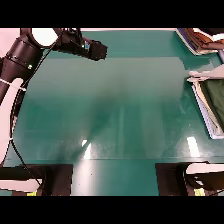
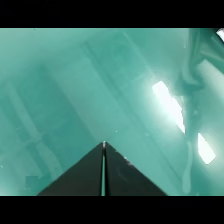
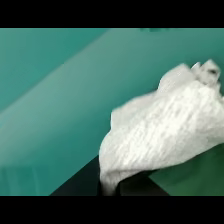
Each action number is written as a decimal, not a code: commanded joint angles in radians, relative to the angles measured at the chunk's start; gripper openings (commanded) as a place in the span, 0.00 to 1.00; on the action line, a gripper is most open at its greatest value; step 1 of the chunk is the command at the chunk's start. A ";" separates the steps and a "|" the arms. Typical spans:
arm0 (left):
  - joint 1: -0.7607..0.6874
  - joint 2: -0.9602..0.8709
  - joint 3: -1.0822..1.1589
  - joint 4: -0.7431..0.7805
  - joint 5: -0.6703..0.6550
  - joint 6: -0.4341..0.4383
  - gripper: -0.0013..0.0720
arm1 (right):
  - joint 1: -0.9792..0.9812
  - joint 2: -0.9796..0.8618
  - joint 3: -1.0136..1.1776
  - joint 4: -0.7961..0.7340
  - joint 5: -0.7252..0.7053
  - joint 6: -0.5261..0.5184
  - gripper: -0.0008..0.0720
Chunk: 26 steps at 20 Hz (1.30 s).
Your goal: Fold the shirts.
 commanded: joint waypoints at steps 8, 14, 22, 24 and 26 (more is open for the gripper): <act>0.000 -0.001 0.000 -0.002 0.000 0.000 0.05 | -0.076 0.176 0.001 0.039 -0.094 0.003 0.03; 0.000 -0.001 0.000 -0.002 -0.007 0.001 0.05 | -0.089 0.245 -0.030 -0.249 0.116 0.055 0.03; 0.000 -0.001 0.000 -0.001 -0.054 0.008 0.05 | -0.187 0.428 -0.402 -0.447 0.151 0.090 0.04; 0.000 -0.001 0.000 -0.001 -0.053 0.008 0.05 | -0.238 0.463 -0.471 -0.446 0.141 0.090 0.04; 0.000 -0.001 0.000 -0.001 -0.054 0.008 0.05 | -0.270 0.486 -0.515 -0.447 0.135 0.090 0.35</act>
